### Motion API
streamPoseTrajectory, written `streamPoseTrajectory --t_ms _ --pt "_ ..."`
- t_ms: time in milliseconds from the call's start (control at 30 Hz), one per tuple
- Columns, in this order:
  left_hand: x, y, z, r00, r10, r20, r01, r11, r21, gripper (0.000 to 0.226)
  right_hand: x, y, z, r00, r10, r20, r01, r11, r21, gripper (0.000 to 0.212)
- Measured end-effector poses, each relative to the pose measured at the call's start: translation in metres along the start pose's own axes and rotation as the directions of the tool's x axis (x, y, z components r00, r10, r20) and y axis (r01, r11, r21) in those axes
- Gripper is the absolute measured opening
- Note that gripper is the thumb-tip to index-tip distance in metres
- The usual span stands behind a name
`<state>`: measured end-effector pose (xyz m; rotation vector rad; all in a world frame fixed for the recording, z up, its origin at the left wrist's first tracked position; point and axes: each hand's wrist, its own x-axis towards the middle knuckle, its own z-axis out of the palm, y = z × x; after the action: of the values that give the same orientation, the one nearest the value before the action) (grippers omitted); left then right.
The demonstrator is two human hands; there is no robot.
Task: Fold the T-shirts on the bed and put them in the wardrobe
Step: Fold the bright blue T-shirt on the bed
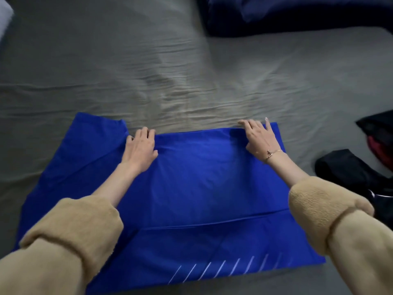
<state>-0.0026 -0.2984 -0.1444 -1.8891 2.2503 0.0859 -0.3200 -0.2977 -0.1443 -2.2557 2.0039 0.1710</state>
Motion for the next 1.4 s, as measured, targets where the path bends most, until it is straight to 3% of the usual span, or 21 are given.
streamPoseTrajectory --t_ms 167,267,400,533,700,833,900,1000,1067,1100,1200,1400 --pt "-0.023 -0.009 -0.004 0.991 0.073 -0.109 -0.053 0.983 0.176 0.014 -0.016 0.012 0.006 0.974 -0.058 -0.217 0.065 0.998 0.025 0.027" --pt "-0.050 -0.019 -0.001 0.974 0.192 -0.122 -0.157 0.955 0.251 0.027 -0.043 0.022 0.014 0.941 -0.144 -0.306 0.140 0.990 -0.036 0.036" --pt "-0.096 -0.022 0.004 0.969 0.220 -0.113 -0.184 0.948 0.261 0.036 -0.080 0.028 0.021 0.936 -0.223 -0.272 0.223 0.974 -0.029 0.037" --pt "-0.132 -0.020 0.013 0.968 0.237 -0.081 -0.211 0.946 0.244 0.036 -0.110 0.031 0.024 0.933 -0.257 -0.251 0.276 0.960 0.043 0.021" --pt "-0.165 -0.011 0.015 0.969 0.241 -0.056 -0.229 0.959 0.170 0.038 -0.137 0.037 0.022 0.969 -0.170 -0.179 0.192 0.974 0.118 0.035" --pt "-0.181 -0.002 0.018 0.989 0.150 0.010 -0.150 0.985 0.084 0.025 -0.145 0.039 0.028 0.982 -0.117 -0.151 0.136 0.984 0.116 0.025" --pt "-0.188 0.003 0.021 0.994 0.108 -0.026 -0.107 0.994 0.016 0.020 -0.149 0.037 0.029 0.979 -0.111 -0.174 0.134 0.983 0.128 0.027" --pt "-0.191 0.008 0.021 0.990 0.138 0.022 -0.133 0.979 -0.152 0.015 -0.154 0.035 0.028 0.960 -0.224 -0.170 0.255 0.948 0.189 0.041" --pt "-0.194 0.008 0.022 0.983 0.151 0.105 -0.126 0.970 -0.210 0.016 -0.159 0.039 0.028 0.928 -0.361 -0.089 0.372 0.897 0.240 0.028" --pt "-0.195 0.006 0.022 0.982 0.153 0.109 -0.126 0.967 -0.222 0.017 -0.162 0.042 0.028 0.921 -0.389 -0.031 0.382 0.884 0.268 0.016" --pt "-0.201 0.001 0.021 0.990 0.132 0.056 -0.115 0.964 -0.240 0.018 -0.168 0.050 0.026 0.915 -0.388 0.113 0.341 0.891 0.299 0.035" --pt "-0.203 -0.011 0.021 0.997 0.069 0.047 -0.060 0.986 -0.158 0.015 -0.166 0.056 0.023 0.891 -0.429 0.147 0.378 0.883 0.280 0.013"
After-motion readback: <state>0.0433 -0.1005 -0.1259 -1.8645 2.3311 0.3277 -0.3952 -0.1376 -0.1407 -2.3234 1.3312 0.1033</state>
